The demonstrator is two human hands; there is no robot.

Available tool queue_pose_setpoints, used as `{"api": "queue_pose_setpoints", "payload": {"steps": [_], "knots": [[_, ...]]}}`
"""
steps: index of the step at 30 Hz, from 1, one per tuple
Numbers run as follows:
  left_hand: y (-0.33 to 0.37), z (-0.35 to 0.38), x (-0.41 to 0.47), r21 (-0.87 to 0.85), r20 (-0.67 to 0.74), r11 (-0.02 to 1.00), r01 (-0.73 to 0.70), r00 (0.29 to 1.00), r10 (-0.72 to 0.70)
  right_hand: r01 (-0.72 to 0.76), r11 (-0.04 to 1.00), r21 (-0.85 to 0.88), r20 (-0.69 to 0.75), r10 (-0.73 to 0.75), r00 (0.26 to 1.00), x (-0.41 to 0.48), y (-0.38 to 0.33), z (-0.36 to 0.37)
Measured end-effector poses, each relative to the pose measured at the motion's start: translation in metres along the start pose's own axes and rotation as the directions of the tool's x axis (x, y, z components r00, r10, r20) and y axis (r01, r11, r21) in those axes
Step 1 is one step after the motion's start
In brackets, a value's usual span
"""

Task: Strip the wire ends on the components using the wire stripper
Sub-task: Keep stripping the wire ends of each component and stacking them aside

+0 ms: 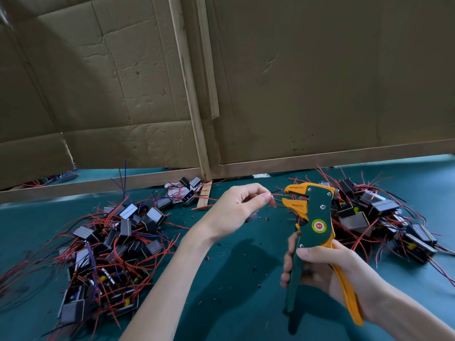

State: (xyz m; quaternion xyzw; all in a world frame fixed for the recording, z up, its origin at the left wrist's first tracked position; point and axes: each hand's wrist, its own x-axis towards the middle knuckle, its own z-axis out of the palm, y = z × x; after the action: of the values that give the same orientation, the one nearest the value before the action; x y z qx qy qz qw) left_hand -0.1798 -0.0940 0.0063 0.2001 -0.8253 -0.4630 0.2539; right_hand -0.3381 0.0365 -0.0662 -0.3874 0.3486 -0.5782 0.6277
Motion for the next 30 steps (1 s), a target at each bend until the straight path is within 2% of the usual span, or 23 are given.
{"api": "queue_pose_setpoints", "payload": {"steps": [9,14,19,24,26,30], "knots": [[0.009,-0.001,-0.003,-0.015,0.080,1.000,0.011,0.997,-0.009,-0.016,0.998,-0.057,0.009,0.017,1.000,-0.003,-0.002,0.003],[0.015,-0.002,-0.006,-0.021,0.114,1.000,0.013,0.993,-0.011,-0.025,0.996,-0.090,-0.033,0.022,0.999,-0.005,-0.003,0.009],[0.019,-0.004,-0.008,-0.008,0.130,1.000,0.021,0.991,-0.020,-0.019,0.991,-0.131,-0.151,-0.001,0.989,-0.014,-0.003,0.022],[0.017,-0.002,-0.006,0.009,0.121,0.999,0.041,0.992,-0.041,0.038,0.973,-0.227,-0.323,-0.112,0.940,-0.014,0.006,0.031],[0.013,0.000,-0.005,0.000,0.123,0.997,0.075,0.990,-0.074,0.028,0.980,-0.195,-0.289,-0.085,0.953,-0.013,0.006,0.031],[0.009,-0.008,-0.005,0.021,0.058,0.993,0.113,0.992,-0.114,0.050,0.998,0.049,-0.135,-0.043,0.990,-0.008,-0.003,0.025]]}}
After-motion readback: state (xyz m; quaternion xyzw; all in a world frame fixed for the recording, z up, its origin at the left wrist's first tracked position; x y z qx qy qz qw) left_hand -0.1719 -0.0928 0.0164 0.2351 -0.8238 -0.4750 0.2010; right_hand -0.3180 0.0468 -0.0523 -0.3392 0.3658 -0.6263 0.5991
